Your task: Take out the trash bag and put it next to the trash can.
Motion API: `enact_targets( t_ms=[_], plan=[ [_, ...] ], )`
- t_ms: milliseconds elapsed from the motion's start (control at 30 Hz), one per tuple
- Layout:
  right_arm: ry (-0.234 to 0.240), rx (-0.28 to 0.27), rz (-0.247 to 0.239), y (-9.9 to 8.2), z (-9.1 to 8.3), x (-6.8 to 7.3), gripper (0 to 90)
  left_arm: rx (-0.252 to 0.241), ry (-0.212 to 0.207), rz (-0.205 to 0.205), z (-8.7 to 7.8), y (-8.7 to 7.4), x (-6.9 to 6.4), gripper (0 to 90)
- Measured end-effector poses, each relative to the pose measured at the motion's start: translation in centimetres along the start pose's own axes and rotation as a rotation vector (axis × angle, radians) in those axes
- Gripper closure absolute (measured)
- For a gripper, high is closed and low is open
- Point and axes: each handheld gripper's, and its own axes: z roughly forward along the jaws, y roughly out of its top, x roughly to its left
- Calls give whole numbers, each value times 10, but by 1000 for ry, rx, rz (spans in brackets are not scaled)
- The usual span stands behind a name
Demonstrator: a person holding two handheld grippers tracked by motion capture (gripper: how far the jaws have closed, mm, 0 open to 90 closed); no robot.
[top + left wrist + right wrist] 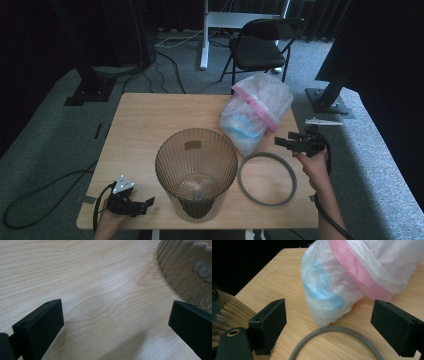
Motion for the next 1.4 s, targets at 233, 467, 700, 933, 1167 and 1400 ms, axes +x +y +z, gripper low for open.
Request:
enact_targets(
  t_ms=[233,467,700,933,1167,1400],
  plan=[
    [-10,26,20,-16,-2,-7,124,0,-2,0,0,0,0,0],
    [-16,58,70,-48,-4,-20,124,0,-2,1,-1,0,0,0],
    [-42,101,112,-73,-4,-34,124,-1,-3,-3,-1,0,0,0],
    [-73,167,131,-95,-1,-45,137,-2,-4,-7,-1,0,1,0],
    [-135,231,134,-111,2,-52,142,-2,-5,-7,-1,0,1,0],
    [-171,277,144,-122,6,-56,152,-1,-4,-8,-1,-1,1,0]
  ],
)
